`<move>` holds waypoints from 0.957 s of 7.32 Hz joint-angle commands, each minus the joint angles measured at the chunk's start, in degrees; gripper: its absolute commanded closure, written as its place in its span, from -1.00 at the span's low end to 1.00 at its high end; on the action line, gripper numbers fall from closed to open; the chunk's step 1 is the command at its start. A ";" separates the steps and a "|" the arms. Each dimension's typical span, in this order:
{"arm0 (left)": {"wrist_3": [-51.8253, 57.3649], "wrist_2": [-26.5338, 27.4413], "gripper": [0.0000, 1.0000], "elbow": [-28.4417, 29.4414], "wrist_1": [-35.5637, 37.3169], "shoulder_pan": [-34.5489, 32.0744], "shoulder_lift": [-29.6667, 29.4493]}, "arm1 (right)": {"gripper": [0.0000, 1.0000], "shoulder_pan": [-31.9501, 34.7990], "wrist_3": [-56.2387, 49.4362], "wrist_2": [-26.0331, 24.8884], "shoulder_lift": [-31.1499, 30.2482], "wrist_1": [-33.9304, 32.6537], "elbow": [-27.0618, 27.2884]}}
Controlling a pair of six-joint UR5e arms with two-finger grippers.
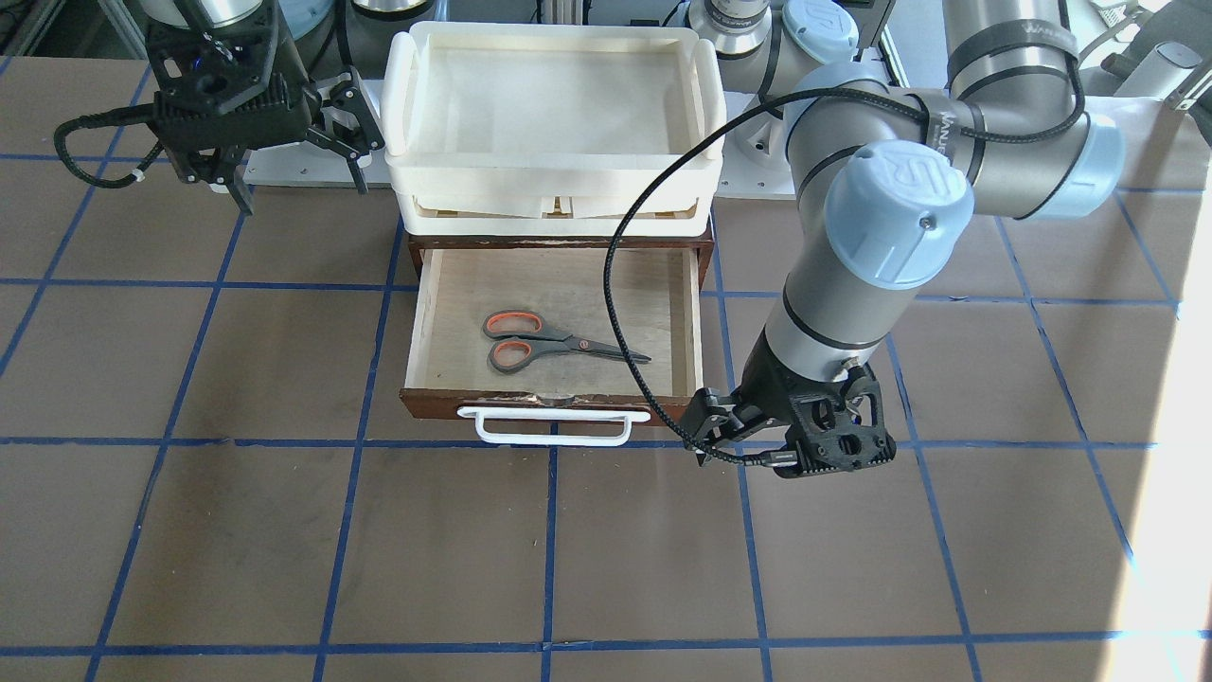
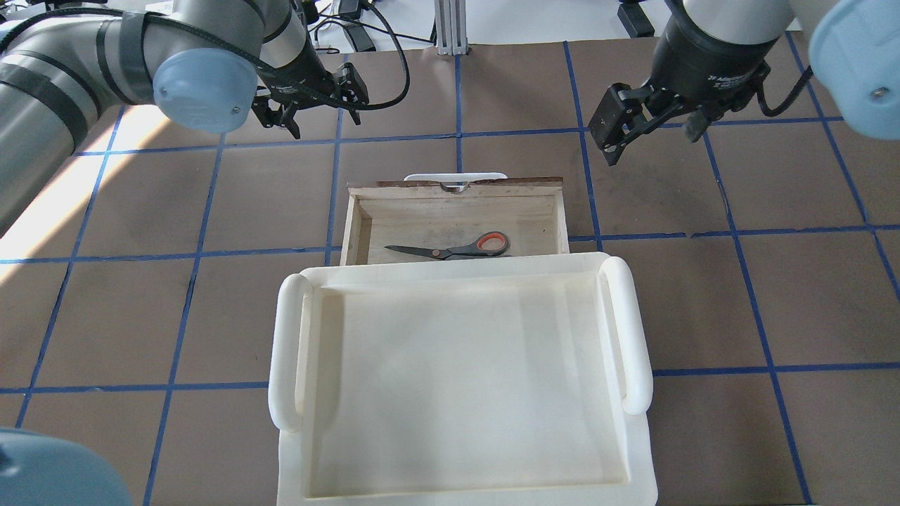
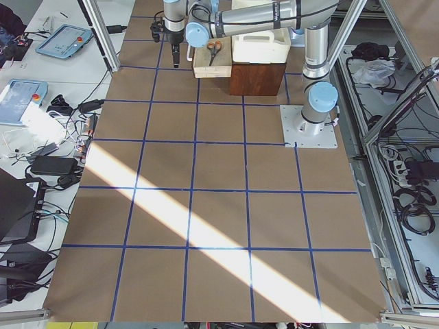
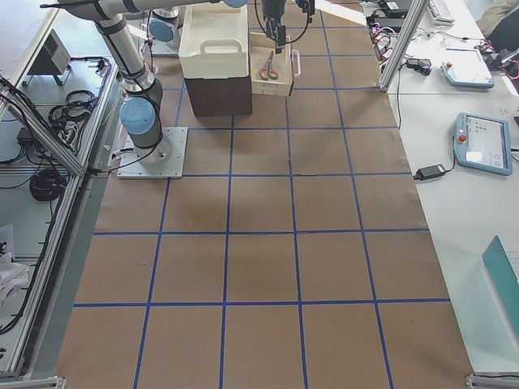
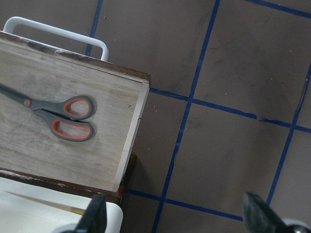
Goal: Put scissors in drawer and close it
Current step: 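Move the left gripper over the drawer's white handle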
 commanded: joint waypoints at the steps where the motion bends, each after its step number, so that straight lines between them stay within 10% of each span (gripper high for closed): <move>1: -9.95 0.02 -1.00 2.46 2.67 -3.51 -5.07 | -1.00 0.05 10.43 -3.17 -0.17 0.46 -0.03; 7: -16.59 0.90 -1.00 2.92 -3.01 -8.18 -10.62 | -1.00 0.05 10.37 -2.83 -0.26 0.73 0.14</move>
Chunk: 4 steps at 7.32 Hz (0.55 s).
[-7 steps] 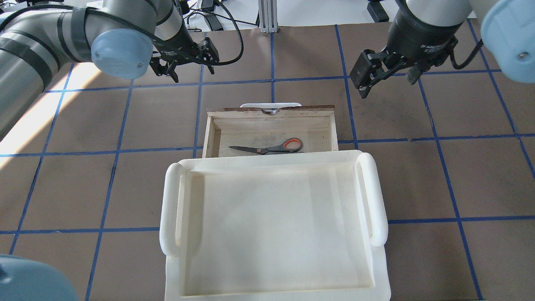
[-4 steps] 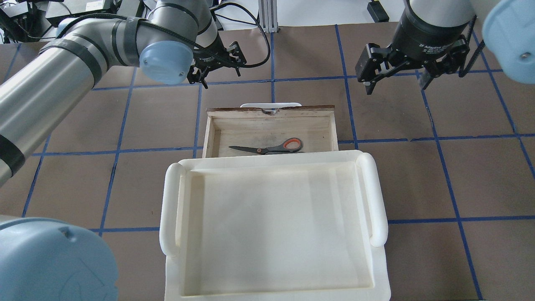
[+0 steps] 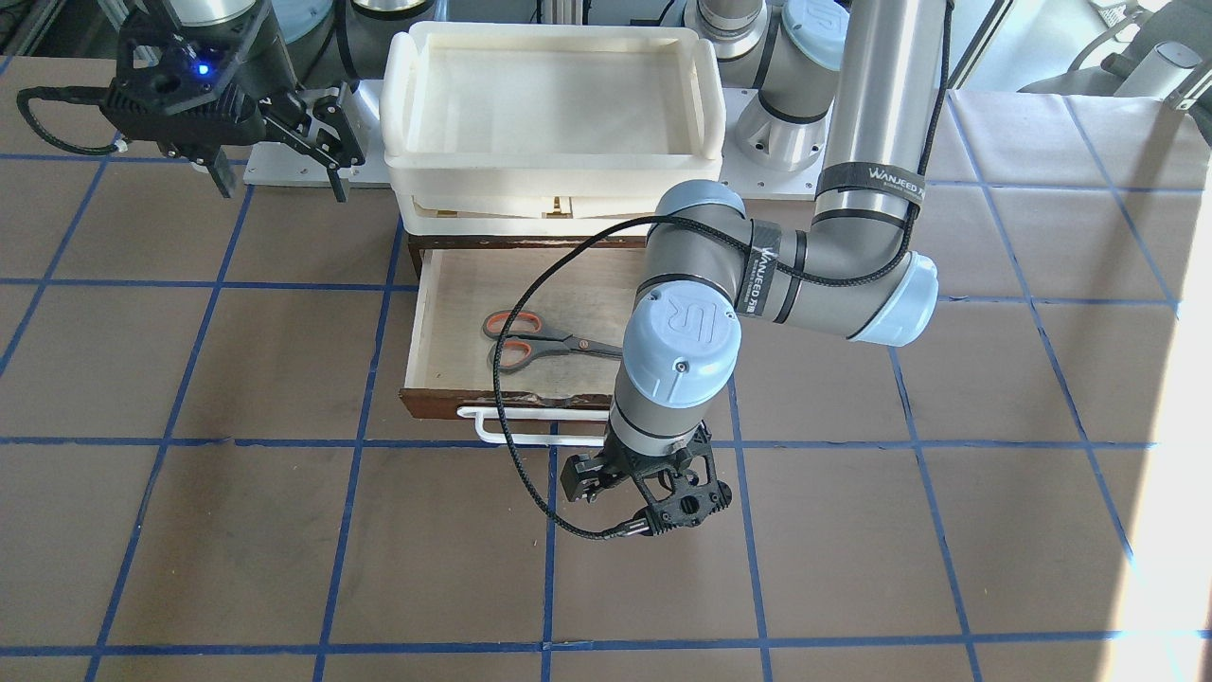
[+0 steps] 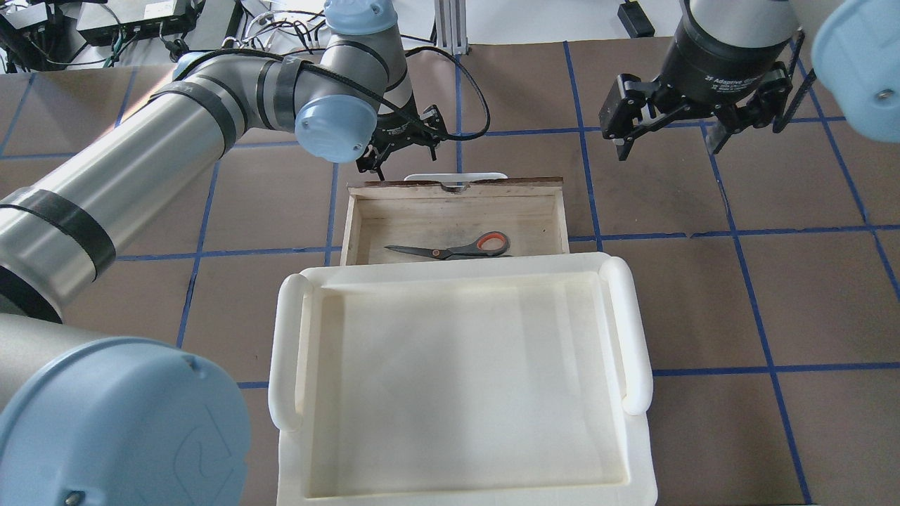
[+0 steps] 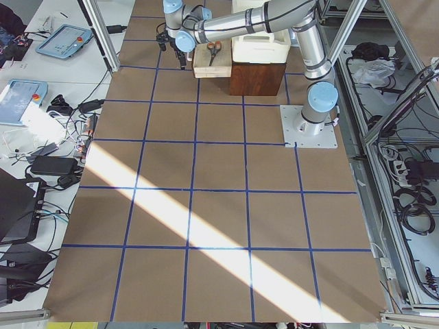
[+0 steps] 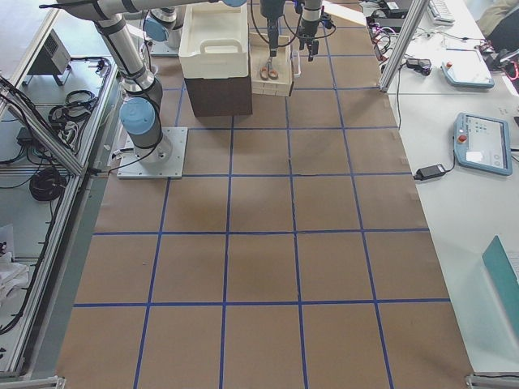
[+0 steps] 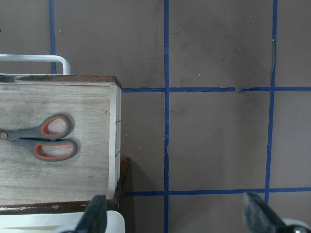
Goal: Put scissors in drawer and close it
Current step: 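Move the left gripper over the drawer's white handle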
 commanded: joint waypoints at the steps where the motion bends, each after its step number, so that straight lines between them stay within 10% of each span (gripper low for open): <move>1: 0.18 0.02 -1.00 0.09 -4.47 -0.20 -0.11 | -1.00 0.00 -0.02 0.08 -0.02 -0.03 0.00; 4: 0.71 -0.25 -1.00 0.09 -6.41 -0.29 0.32 | -1.00 0.00 -0.11 0.08 -0.02 -0.03 0.00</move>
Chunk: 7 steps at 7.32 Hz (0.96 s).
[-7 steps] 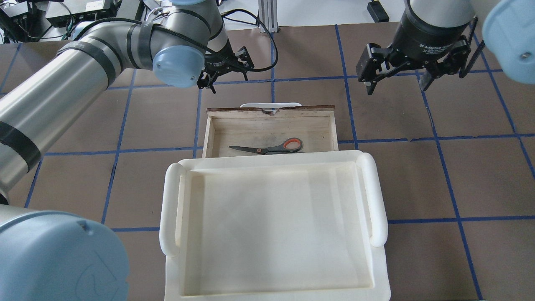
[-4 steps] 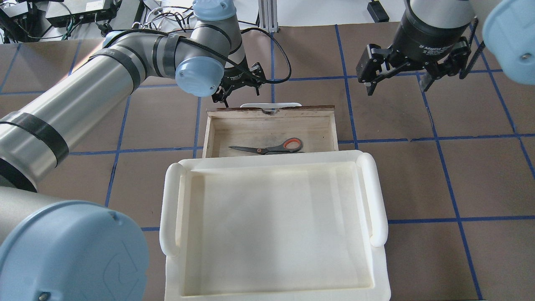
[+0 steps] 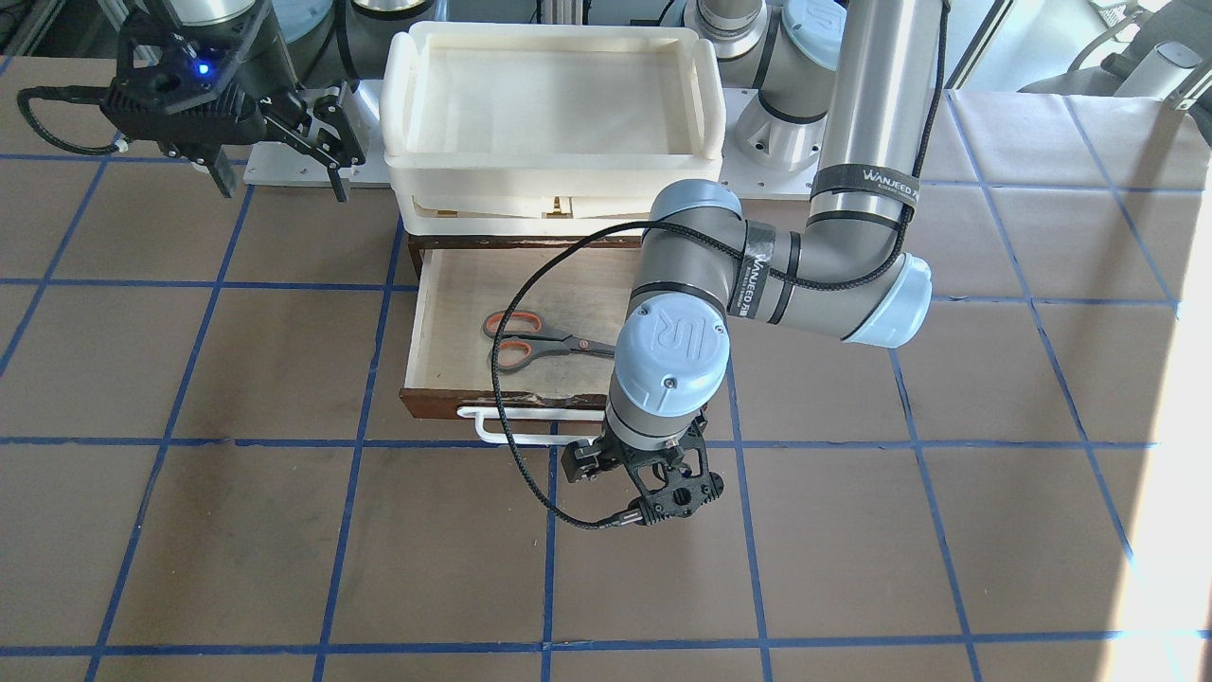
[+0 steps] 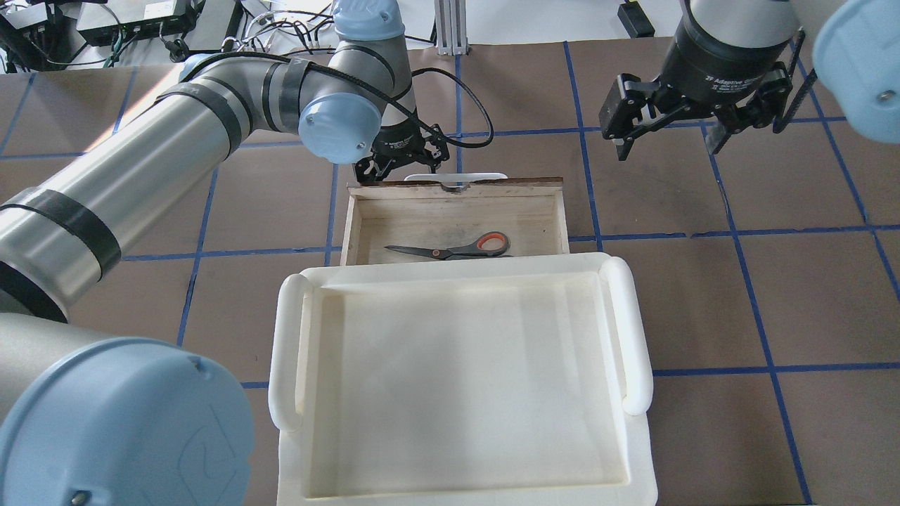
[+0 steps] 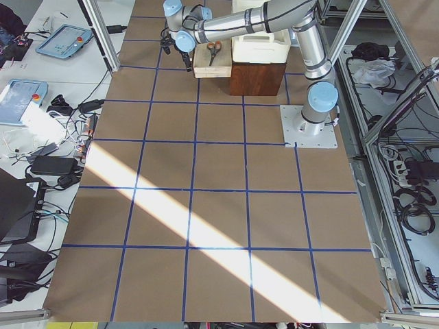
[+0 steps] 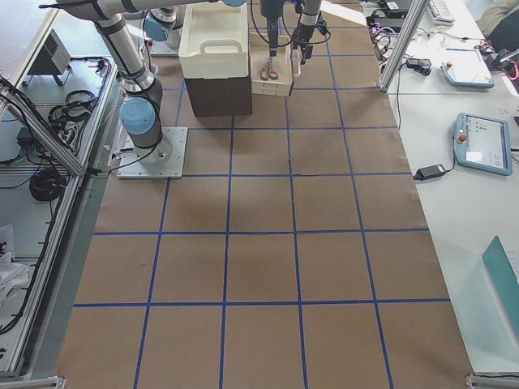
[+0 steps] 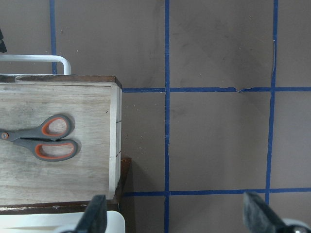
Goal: Put scissors in drawer and close it
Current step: 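Move the left gripper over the drawer's white handle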
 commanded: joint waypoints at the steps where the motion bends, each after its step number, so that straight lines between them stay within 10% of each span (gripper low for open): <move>1: 0.36 -0.18 -1.00 0.11 -2.33 -0.02 0.54 | -1.00 0.00 -0.07 0.18 0.00 0.00 0.00; 7: 0.36 -2.20 -1.00 0.03 -9.88 -0.29 1.42 | -1.00 0.00 -0.07 0.27 0.08 0.00 0.09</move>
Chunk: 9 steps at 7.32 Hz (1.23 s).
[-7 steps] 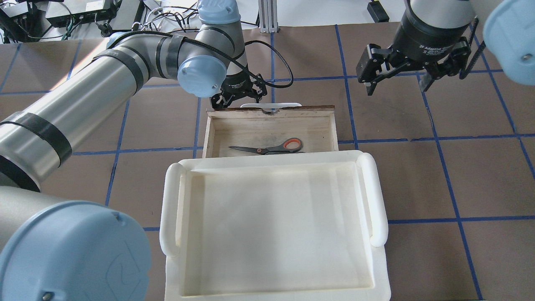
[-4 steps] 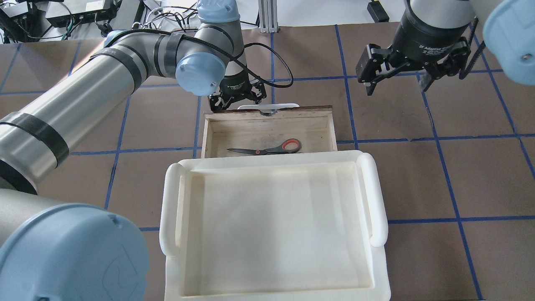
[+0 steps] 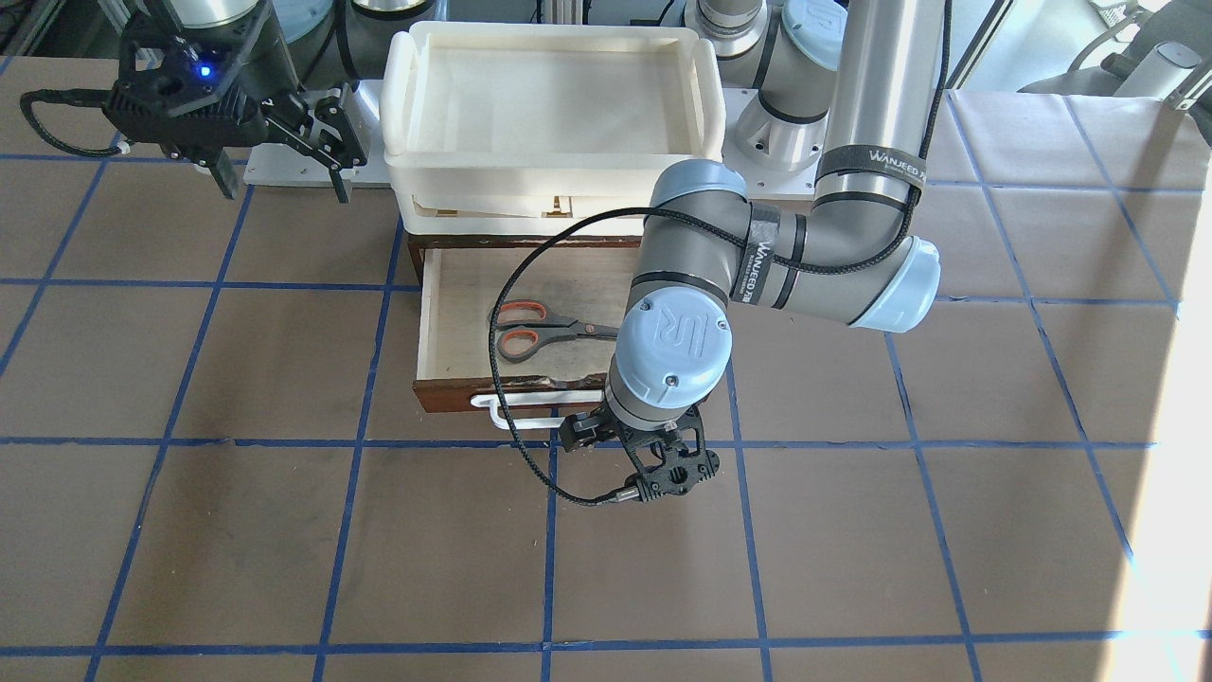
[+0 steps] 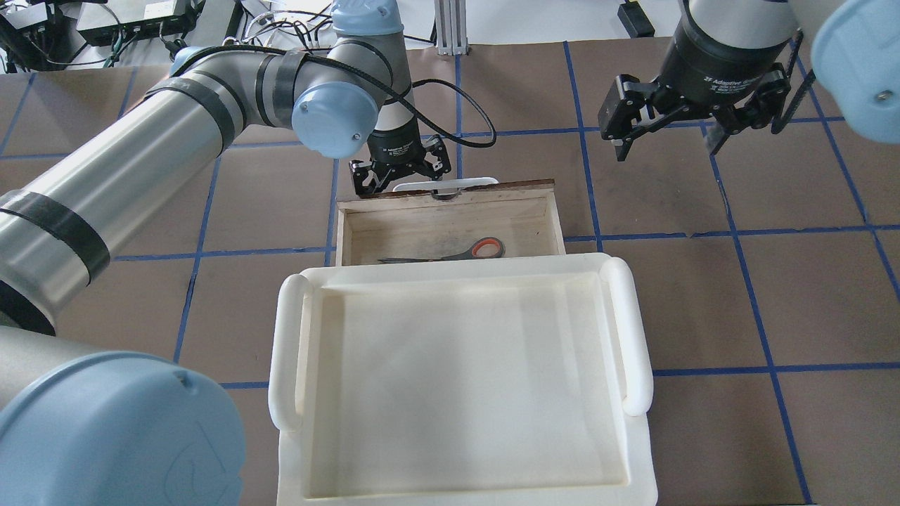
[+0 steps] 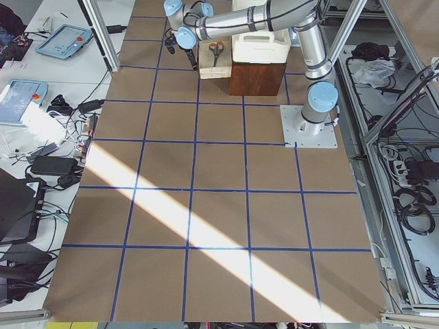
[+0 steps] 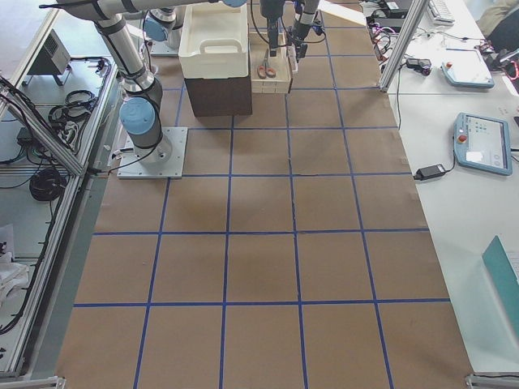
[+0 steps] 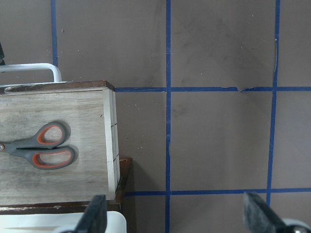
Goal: Put scissors in drawer and close it
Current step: 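Push the drawer closed toward the tray with the left gripper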
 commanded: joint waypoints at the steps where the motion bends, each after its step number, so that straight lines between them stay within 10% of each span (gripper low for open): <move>1: 0.00 -0.16 -1.00 -0.09 -4.02 -0.22 0.88 | -1.00 0.00 0.00 0.03 0.04 0.00 0.00; 9: 0.00 0.45 -1.00 -0.18 -15.90 -2.85 2.64 | -1.00 0.09 0.09 0.21 -0.05 0.00 0.09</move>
